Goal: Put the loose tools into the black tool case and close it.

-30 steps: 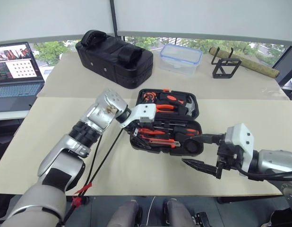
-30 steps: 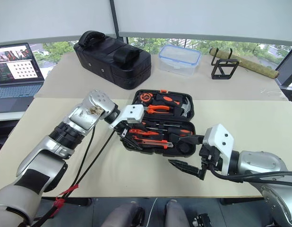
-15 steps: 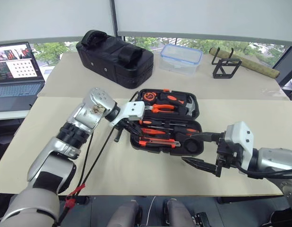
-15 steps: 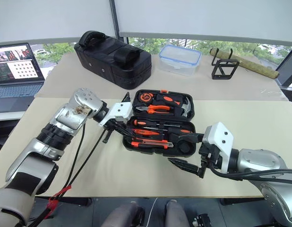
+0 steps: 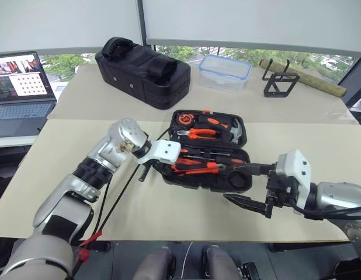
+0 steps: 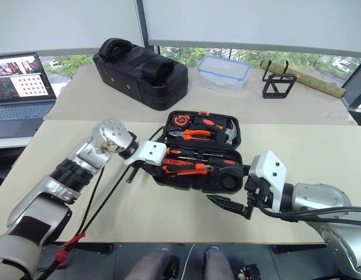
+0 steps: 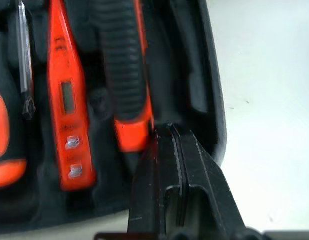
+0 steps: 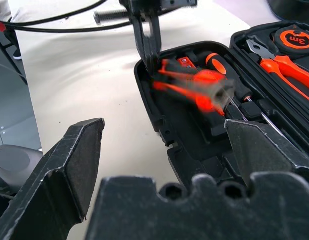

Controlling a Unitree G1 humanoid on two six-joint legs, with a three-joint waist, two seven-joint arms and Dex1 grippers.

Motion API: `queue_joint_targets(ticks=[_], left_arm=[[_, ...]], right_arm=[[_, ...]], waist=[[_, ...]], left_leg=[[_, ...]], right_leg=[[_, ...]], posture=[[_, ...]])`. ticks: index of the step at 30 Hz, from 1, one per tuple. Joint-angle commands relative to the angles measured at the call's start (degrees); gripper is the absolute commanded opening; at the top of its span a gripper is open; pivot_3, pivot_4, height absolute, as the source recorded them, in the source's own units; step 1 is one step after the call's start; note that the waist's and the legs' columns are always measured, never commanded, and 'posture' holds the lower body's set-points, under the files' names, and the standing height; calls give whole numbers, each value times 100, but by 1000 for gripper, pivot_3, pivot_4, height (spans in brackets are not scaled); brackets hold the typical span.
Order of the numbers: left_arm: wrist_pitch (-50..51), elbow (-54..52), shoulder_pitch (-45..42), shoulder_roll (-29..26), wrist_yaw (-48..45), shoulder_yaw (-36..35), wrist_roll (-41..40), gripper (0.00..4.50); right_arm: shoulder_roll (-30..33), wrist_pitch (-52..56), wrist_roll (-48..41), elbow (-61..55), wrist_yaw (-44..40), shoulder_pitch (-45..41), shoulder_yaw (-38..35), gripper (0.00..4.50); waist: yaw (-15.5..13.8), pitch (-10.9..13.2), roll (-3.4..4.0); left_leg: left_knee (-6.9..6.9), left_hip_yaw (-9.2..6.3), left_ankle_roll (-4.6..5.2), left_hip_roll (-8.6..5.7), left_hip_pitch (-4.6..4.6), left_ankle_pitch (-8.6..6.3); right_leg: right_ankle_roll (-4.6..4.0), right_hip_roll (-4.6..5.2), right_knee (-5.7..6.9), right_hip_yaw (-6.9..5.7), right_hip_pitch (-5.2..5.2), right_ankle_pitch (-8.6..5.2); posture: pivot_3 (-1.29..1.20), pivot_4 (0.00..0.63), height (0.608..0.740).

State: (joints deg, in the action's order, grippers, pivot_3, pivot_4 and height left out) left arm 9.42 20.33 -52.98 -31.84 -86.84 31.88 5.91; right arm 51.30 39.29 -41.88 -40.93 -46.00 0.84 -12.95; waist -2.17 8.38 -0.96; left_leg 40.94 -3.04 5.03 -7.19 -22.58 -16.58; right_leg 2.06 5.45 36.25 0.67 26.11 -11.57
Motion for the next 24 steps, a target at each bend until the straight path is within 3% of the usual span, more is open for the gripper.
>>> queue_joint_targets(ticks=[1, 8, 11, 16, 21, 24], left_arm=[[53, 50, -215, -65, -62, -253, -70, 20], [664, -39, -891, -449, -566, -291, -1236, 20], [870, -4, -1091, -372, -566, -296, -1620, 20], [767, 41, -1018, 12, -522, -322, -1393, 20], [326, 437, -914, 813, 170, -148, -912, 20], [72, 723, -920, 1010, 311, -57, -615, 20]], right_arm=[[22, 42, -142, -122, 26, -4, -162, 4500], [33, 44, -146, -130, 42, 40, -196, 4500], [44, 33, -135, -117, 49, 41, -195, 4500], [39, 24, -127, -130, 72, 63, -199, 4500], [17, 27, -136, -194, 129, 140, -208, 4500], [13, 35, -160, -228, 171, 178, -227, 4500]], waist=[[7, 0, 0], [13, 0, 0], [5, 0, 0], [7, 0, -1], [-13, 0, -1], [-3, 1, -2]], left_leg=[[-1, 0, 0, 1, 0, 0], [2, 0, 0, 0, -4, 0], [2, -1, 0, 0, -3, 0], [7, -1, 1, -1, -4, 0], [5, 0, 0, 0, -3, 0], [11, 1, 2, -1, -8, 1]], right_leg=[[0, -1, 2, 0, 1, 0], [0, -2, 3, -7, 4, 0], [0, -2, 4, -8, 4, 0], [1, -3, 3, -9, 2, 0], [1, -2, 4, -2, 1, 0], [3, -2, 1, -1, 1, 2]], posture=[[0, 150, 722], [0, 150, 722], [0, 150, 722], [0, 150, 722], [0, 150, 722], [0, 150, 722]])
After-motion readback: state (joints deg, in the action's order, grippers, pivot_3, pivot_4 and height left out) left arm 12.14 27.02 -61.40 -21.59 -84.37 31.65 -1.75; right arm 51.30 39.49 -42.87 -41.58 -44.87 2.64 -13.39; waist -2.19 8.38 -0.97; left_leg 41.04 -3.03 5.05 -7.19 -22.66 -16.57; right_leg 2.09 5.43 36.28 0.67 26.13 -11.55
